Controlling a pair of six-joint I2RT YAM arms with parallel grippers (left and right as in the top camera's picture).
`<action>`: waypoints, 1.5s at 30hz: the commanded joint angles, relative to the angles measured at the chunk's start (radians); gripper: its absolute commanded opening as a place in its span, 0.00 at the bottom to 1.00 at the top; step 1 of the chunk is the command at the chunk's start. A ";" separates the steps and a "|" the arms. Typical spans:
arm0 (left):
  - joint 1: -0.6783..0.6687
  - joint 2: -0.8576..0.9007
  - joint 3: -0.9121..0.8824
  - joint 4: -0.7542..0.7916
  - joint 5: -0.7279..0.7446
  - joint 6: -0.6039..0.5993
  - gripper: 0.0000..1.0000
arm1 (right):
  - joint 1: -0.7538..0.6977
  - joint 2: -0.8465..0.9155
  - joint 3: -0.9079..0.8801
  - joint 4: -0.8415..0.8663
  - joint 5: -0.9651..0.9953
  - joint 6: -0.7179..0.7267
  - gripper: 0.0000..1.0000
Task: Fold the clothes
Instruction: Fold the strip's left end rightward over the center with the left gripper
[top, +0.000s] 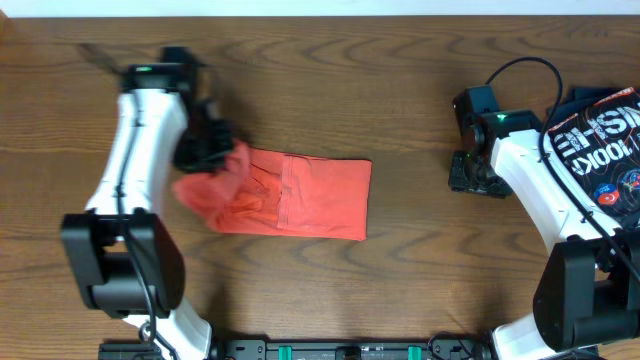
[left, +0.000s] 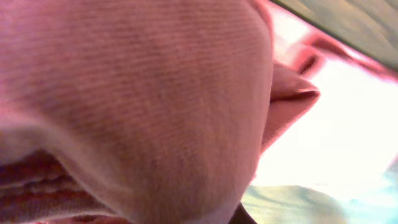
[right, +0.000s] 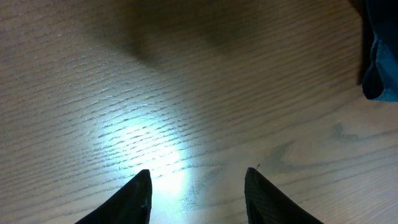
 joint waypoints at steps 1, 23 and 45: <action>-0.127 -0.009 0.013 -0.001 0.038 -0.074 0.06 | -0.006 -0.020 0.019 0.000 0.014 -0.015 0.46; -0.496 0.031 0.011 0.156 0.004 -0.164 0.17 | -0.010 -0.019 0.019 -0.004 0.013 -0.048 0.47; -0.114 -0.187 0.021 0.160 0.069 0.042 0.38 | 0.062 -0.019 0.019 0.111 -0.859 -0.665 0.47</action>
